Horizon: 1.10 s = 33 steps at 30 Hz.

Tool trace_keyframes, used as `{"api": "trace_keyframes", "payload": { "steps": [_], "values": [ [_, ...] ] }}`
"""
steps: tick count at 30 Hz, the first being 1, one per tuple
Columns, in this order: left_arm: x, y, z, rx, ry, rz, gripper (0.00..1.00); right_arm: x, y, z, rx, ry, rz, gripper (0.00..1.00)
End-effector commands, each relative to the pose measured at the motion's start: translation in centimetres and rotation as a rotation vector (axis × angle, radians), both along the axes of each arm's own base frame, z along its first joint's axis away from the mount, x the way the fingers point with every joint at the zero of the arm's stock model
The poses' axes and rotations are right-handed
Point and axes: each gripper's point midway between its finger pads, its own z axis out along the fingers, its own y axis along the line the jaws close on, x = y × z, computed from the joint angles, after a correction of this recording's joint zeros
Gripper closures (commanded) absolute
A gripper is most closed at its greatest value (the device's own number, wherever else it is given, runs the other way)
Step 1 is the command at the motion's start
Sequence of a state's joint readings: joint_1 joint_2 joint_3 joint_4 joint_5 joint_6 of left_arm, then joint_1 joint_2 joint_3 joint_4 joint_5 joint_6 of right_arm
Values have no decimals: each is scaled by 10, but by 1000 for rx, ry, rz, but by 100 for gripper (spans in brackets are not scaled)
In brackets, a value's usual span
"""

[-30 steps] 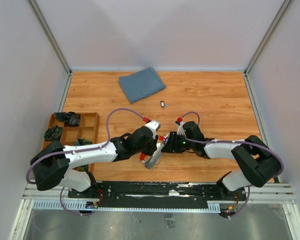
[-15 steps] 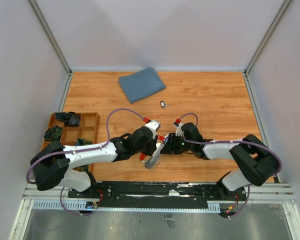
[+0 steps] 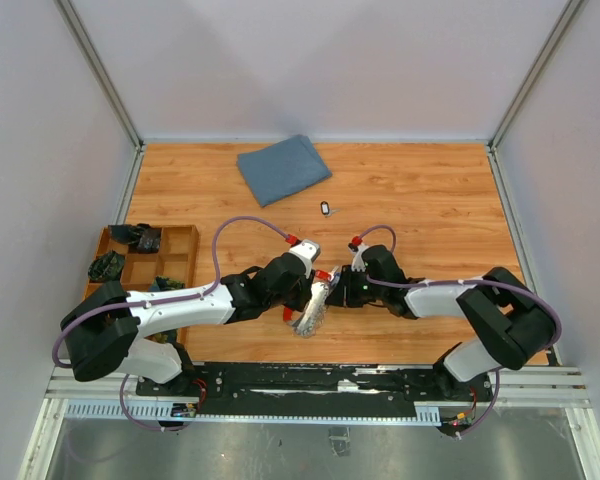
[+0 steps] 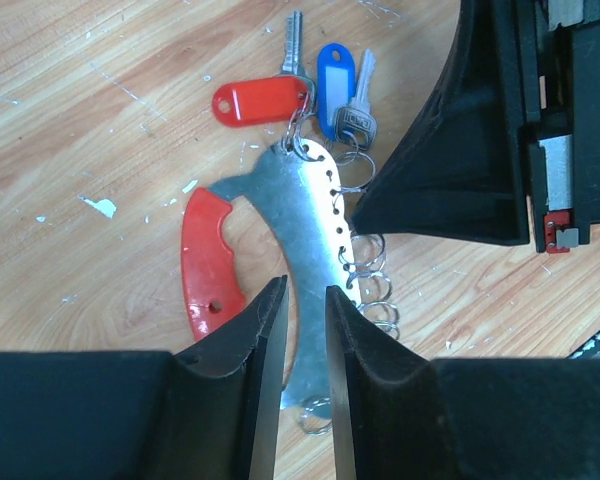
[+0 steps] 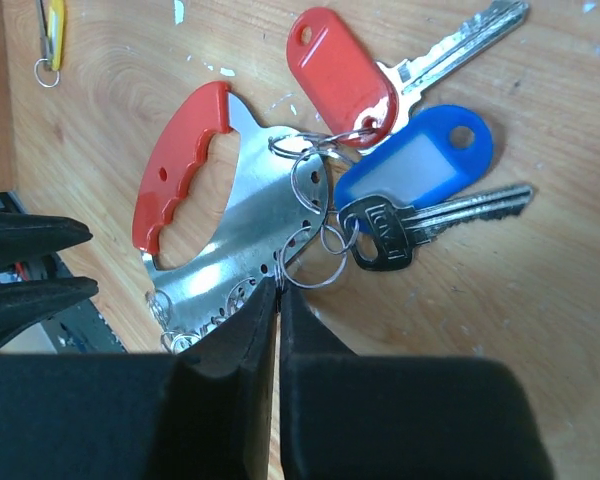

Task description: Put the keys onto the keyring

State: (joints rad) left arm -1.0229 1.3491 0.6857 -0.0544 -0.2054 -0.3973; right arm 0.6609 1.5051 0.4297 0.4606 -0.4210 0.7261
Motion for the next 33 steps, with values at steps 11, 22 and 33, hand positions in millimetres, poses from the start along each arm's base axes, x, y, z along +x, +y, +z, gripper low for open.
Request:
{"api": "trace_keyframes", "payload": {
  "steps": [11, 22, 33],
  "values": [
    [16, 16, 77, -115, -179, 94, 70, 16, -28, 71, -219, -416, 195, 99],
    [11, 35, 133, -245, -263, 122, 66, 18, -45, 180, -191, -865, 228, 100],
    [-6, 42, 182, -383, -317, 64, 65, -23, -43, 258, -188, -1511, 584, 100]
  ]
}}
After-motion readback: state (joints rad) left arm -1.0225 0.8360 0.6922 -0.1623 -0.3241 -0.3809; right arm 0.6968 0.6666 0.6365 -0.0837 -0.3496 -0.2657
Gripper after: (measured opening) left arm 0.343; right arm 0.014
